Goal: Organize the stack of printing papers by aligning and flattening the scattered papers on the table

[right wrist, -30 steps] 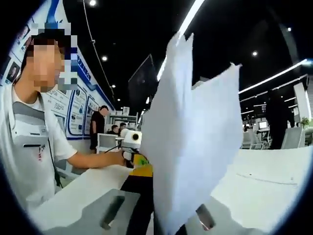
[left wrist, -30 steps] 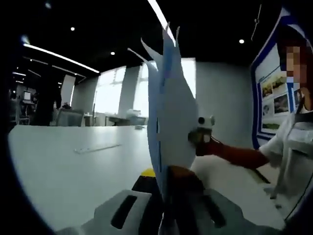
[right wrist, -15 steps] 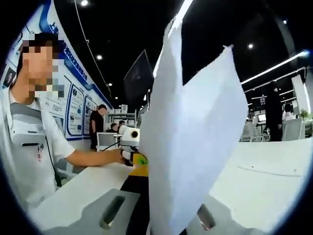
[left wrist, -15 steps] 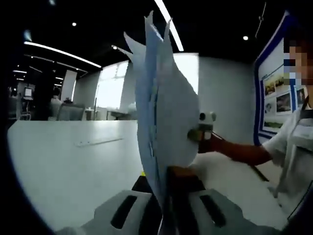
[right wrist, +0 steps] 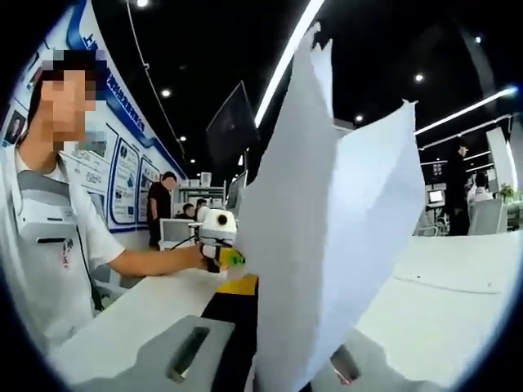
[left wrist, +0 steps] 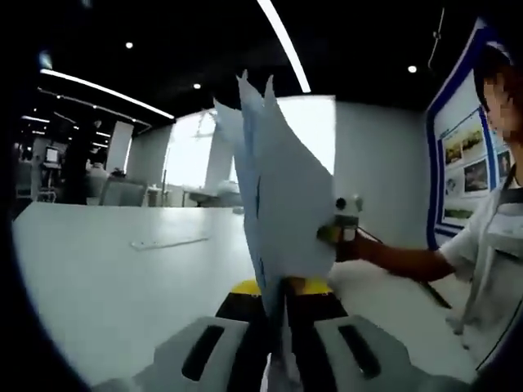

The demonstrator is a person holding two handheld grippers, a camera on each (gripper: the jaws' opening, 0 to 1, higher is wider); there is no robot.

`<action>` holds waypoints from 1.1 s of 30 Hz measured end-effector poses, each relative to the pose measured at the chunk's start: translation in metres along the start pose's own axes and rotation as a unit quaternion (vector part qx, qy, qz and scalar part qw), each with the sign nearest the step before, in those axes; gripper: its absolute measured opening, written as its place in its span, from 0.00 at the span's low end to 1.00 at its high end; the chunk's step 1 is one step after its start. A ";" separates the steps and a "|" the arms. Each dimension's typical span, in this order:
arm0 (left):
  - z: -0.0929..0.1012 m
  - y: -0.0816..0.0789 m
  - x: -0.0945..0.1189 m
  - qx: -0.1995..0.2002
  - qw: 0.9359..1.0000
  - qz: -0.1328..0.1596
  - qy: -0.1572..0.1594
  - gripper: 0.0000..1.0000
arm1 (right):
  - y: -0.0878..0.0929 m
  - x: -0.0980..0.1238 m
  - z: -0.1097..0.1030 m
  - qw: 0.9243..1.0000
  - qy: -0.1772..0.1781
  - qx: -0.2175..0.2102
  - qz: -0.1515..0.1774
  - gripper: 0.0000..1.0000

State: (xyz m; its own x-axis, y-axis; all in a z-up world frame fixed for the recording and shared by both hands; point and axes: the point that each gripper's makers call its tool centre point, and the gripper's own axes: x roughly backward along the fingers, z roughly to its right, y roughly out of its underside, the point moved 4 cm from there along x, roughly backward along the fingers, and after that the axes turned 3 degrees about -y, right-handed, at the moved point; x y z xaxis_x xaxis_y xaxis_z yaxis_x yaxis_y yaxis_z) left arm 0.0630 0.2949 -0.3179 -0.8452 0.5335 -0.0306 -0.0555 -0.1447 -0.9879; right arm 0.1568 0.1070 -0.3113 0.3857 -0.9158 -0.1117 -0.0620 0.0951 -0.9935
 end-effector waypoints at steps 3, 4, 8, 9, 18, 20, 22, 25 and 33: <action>0.000 0.003 -0.002 0.001 1.000 -0.002 -0.003 0.06 | 0.000 -0.001 0.002 1.000 0.000 0.003 0.000 0.00; 0.000 0.004 -0.001 -0.003 1.000 -0.001 -0.004 0.06 | 0.000 -0.001 0.003 1.000 0.000 0.001 0.000 0.00; 0.002 0.003 -0.001 0.005 1.000 -0.003 -0.002 0.06 | -0.001 0.001 0.009 1.000 0.005 -0.005 -0.003 0.00; 0.002 0.003 -0.001 0.004 1.000 -0.004 -0.003 0.06 | -0.001 0.001 0.010 1.000 0.006 -0.007 -0.005 0.00; 0.018 -0.016 0.011 0.062 0.998 -0.006 0.005 0.06 | -0.021 -0.006 -0.010 0.999 0.009 -0.030 -0.008 0.00; 0.023 -0.018 0.015 0.075 0.997 -0.016 0.003 0.06 | -0.023 -0.009 -0.018 0.999 0.008 -0.031 -0.014 0.00; 0.028 -0.021 0.018 0.078 0.997 -0.017 0.002 0.06 | -0.026 -0.010 -0.024 0.999 0.009 -0.032 -0.018 0.00; 0.035 -0.024 0.022 0.095 0.995 -0.022 -0.003 0.06 | -0.028 -0.011 -0.028 0.998 0.013 -0.065 -0.020 0.00; 0.048 -0.018 0.029 0.220 0.975 -0.023 0.010 0.06 | -0.028 -0.008 -0.048 0.987 0.014 -0.158 -0.008 0.00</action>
State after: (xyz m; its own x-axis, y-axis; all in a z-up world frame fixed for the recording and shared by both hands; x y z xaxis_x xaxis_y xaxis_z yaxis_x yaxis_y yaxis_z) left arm 0.0140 0.2726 -0.2940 -0.8265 0.5629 0.0048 -0.3196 -0.4622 -0.8272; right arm 0.1113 0.0930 -0.2818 0.3640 -0.9269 -0.0910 -0.3413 -0.0418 -0.9390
